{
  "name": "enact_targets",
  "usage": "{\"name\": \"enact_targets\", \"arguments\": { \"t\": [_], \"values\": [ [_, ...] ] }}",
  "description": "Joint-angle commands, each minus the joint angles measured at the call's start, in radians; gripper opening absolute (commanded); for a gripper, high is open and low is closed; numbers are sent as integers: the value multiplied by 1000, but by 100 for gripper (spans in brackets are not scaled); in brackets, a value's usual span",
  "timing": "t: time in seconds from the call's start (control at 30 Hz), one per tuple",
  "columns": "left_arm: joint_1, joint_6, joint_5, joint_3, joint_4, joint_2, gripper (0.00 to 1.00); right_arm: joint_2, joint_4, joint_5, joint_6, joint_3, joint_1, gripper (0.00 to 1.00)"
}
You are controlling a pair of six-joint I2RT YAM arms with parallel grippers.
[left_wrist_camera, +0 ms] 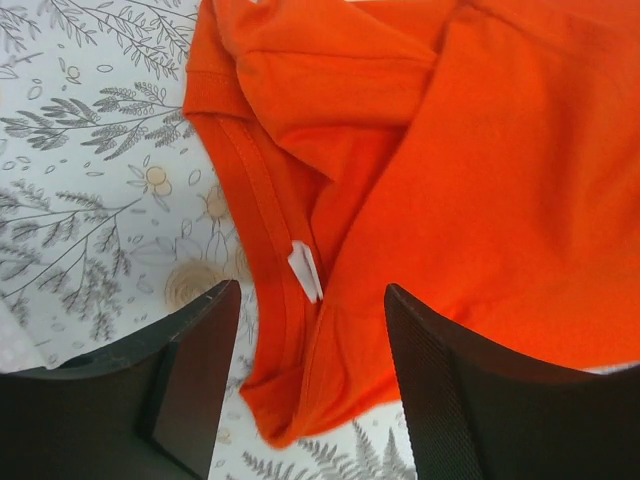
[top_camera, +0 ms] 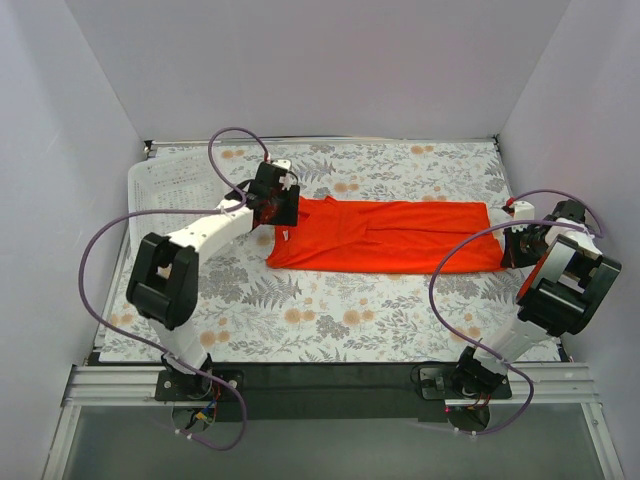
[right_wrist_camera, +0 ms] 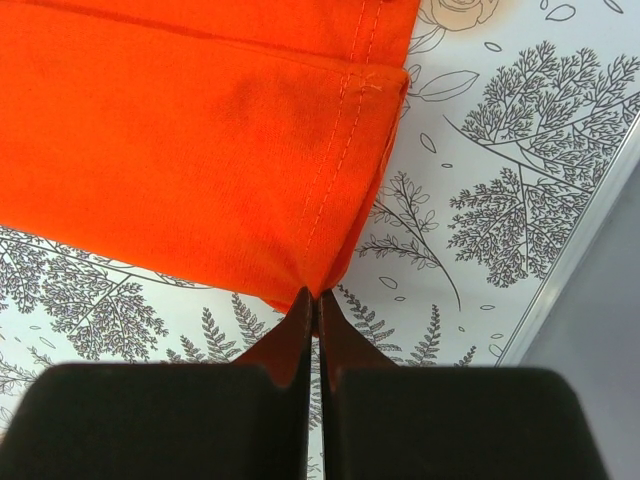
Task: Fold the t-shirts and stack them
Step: Fold the tshirt
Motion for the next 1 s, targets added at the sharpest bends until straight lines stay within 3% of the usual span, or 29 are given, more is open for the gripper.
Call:
{"name": "enact_targets", "arguments": {
  "t": [0.0,0.1,0.3,0.57,0.63,0.77,0.97],
  "values": [
    [61,-111,58,122,-24,87,54,-5,3,-5,-17,-8,-3,1],
    [101,-129,62,216,-27,190,48,-3,6,-5,-20,-12,-4,1],
    [124,-133,36,325,-67,335,47,-2,9,-10,-21,-20,-4,1],
    [139,-102,122,455,-136,484,45,3,12,-17,-23,-29,-4,1],
    [141,-90,138,466,-139,509,36,4,17,-16,-24,-32,-3,1],
    [147,-71,118,502,-142,536,2,1,25,-1,-30,-49,-4,1],
    [176,-14,-8,633,-181,607,0,-45,57,53,-58,-111,-14,1]
  ]
}}
